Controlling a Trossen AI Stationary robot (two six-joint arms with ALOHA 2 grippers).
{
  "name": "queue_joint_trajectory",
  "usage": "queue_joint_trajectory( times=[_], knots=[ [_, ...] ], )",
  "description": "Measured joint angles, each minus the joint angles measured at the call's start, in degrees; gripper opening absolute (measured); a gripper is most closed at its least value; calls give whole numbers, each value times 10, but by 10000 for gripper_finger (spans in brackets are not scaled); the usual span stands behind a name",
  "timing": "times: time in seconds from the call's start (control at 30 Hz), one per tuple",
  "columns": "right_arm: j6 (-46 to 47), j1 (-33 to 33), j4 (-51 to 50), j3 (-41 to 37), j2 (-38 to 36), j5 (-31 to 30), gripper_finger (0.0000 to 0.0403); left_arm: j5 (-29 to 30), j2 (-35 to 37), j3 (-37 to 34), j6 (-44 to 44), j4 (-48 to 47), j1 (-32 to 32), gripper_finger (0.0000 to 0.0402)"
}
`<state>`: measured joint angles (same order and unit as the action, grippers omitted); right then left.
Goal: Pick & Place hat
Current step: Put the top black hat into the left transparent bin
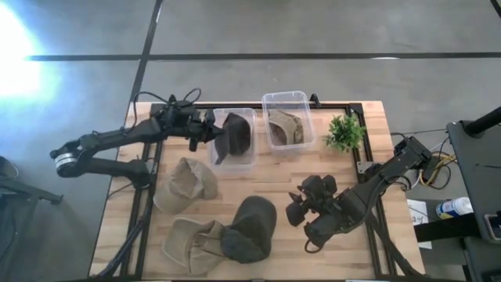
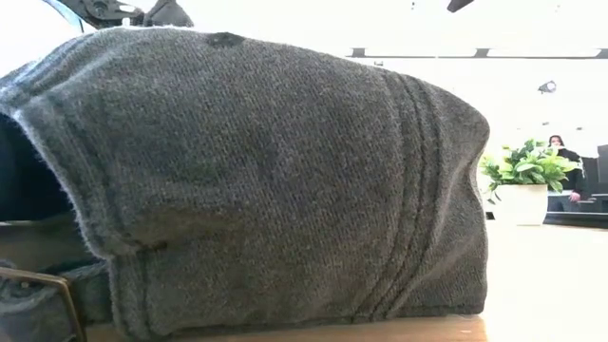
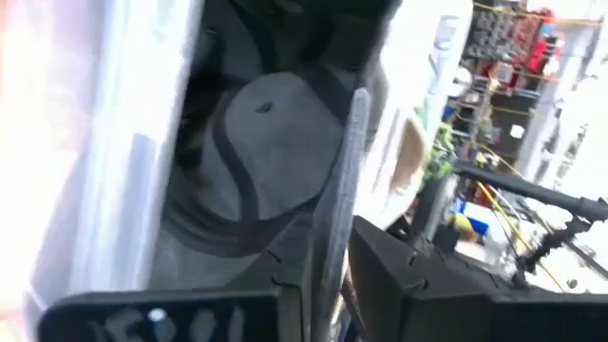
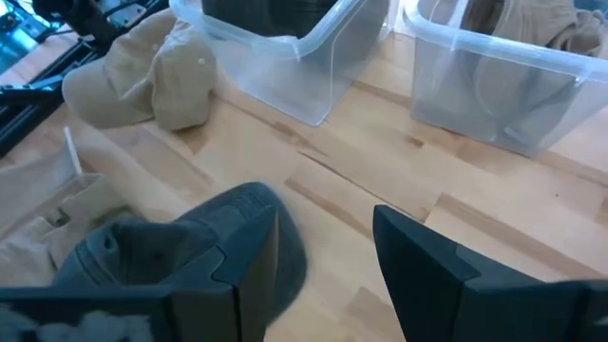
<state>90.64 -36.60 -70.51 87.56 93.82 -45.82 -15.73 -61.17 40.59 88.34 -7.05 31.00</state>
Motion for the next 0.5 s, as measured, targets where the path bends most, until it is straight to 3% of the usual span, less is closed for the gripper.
queue_joint_trajectory(
  times=[0.17,0.3,0.5],
  knots=[
    [-29,1,0,0,0,9,169,35,27,58,-92,-25,-6,89],
    [-48,9,0,-1,0,38,169,76,41,128,-192,-152,-6,113],
    [-70,17,0,-4,0,57,169,78,42,186,-263,-299,-11,137]
  ],
)
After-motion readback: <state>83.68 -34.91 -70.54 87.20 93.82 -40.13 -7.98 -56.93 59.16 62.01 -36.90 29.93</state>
